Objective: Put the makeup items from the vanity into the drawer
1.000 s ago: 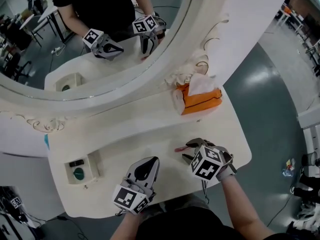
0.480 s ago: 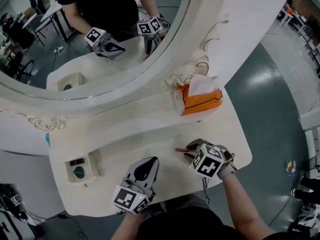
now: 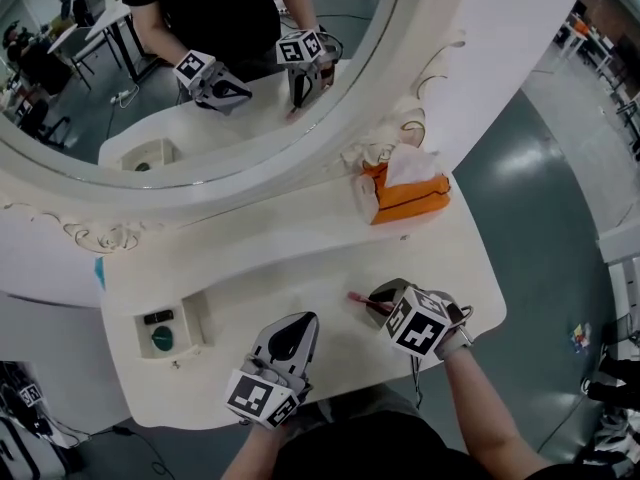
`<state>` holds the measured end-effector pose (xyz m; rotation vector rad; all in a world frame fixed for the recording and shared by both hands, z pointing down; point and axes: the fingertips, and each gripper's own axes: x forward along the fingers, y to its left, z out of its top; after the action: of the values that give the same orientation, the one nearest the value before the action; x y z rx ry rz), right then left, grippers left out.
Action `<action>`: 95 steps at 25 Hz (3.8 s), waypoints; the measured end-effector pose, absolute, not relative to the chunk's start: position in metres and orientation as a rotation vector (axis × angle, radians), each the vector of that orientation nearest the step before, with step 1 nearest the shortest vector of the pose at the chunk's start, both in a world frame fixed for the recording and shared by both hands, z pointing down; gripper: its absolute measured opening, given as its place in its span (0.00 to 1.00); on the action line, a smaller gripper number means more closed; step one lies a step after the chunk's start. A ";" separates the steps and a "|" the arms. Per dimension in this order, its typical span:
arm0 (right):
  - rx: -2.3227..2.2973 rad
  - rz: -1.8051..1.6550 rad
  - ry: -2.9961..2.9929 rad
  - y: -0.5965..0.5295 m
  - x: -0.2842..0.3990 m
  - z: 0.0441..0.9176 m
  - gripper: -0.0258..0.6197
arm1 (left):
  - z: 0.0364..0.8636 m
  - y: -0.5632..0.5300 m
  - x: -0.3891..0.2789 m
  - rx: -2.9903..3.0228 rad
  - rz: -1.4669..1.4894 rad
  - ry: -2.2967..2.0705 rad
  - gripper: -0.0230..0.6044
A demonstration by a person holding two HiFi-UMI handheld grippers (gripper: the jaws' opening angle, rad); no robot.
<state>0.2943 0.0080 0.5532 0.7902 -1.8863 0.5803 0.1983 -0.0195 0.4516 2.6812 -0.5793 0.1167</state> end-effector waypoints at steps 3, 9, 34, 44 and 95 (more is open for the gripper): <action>0.791 0.552 -1.902 0.002 0.280 0.543 0.13 | 0.450 -0.019 0.187 2.677 0.104 -0.587 0.06; 0.787 0.506 -1.961 -0.011 0.235 0.522 0.13 | 0.446 -0.022 0.150 2.662 0.080 -0.637 0.06; 0.535 0.304 -2.119 -0.050 0.048 0.484 0.13 | 0.434 -0.044 -0.006 2.581 0.025 -0.934 0.06; 0.476 0.264 -2.157 -0.060 -0.001 0.473 0.13 | 0.435 -0.049 -0.053 2.542 -0.002 -1.021 0.06; 0.071 0.150 -1.958 -0.084 -0.134 0.526 0.13 | 0.457 -0.077 -0.207 2.376 -0.022 -1.266 0.06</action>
<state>-0.1339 -0.0839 0.5257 0.0709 -1.9582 0.1499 -0.2074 -0.0774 0.4570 2.3761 -1.2659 -0.0220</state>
